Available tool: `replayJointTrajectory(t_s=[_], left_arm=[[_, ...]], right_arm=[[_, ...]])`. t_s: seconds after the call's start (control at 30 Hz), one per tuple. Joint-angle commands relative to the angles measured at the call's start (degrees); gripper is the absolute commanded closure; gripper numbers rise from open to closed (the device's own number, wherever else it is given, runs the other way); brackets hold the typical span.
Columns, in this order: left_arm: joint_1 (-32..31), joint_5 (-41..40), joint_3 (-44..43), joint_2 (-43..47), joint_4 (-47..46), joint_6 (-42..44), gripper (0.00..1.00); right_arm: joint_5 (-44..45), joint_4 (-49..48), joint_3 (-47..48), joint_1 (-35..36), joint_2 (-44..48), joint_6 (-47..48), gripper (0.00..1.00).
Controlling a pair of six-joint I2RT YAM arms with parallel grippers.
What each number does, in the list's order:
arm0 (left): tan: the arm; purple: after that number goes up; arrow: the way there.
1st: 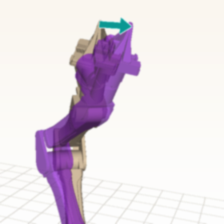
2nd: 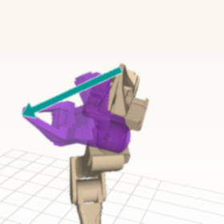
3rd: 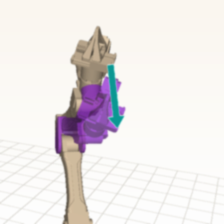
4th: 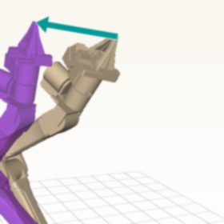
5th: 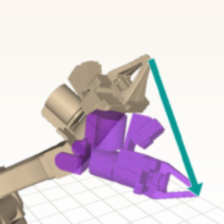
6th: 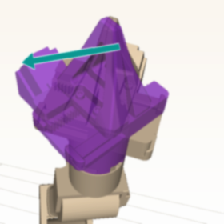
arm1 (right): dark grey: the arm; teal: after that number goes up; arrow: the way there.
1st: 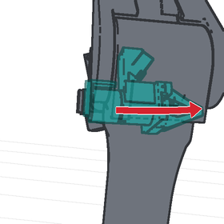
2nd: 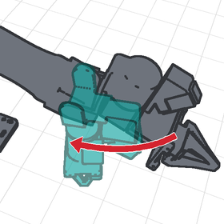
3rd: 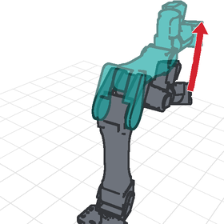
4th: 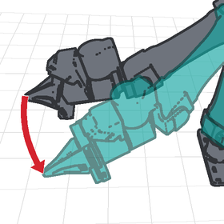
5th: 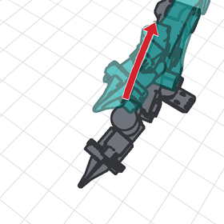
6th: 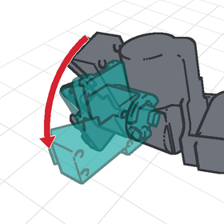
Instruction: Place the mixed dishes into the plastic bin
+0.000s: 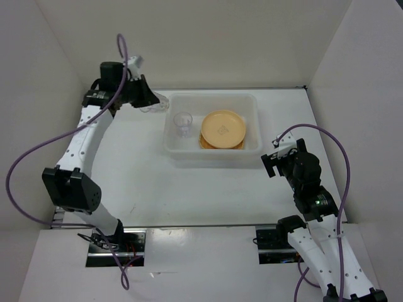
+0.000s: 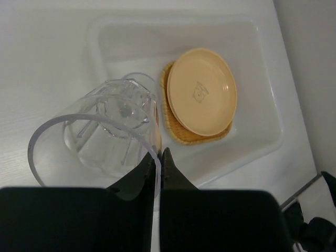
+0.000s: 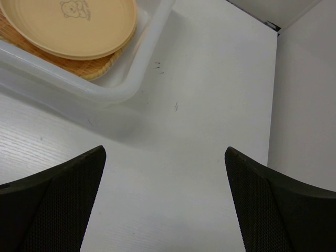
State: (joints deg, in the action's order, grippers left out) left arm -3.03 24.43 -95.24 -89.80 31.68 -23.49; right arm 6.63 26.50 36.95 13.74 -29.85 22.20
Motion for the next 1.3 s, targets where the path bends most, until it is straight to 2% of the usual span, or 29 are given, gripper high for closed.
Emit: replayJointTrajectory(t_s=[0.0,0.2,0.43,0.93,1.27], left_arm=[[-5.5,-3.8,-6.3,-5.2,7.8,8.4,1.00],[-14.8,-9.6,-7.5,-11.7,11.2,9.0,1.00],[-21.6,-19.4,-7.5,-16.5,12.3,9.0,1.00],[-24.0,-23.5,-10.8,-29.4,12.9,9.0,1.00],[-24.5,-26.4,-13.8,-33.5,15.1,8.5,0.87]], right_arm=[[0.0,-3.0,-0.2,0.5,0.4,0.2,0.02],[0.0,-3.0,-0.2,0.5,0.4,0.2,0.02],[0.0,-3.0,-0.2,0.5,0.9,0.2,0.02],[0.5,-3.0,-0.2,0.5,1.5,0.2,0.02],[0.5,-3.0,-0.2,0.5,1.5,0.2,0.02]])
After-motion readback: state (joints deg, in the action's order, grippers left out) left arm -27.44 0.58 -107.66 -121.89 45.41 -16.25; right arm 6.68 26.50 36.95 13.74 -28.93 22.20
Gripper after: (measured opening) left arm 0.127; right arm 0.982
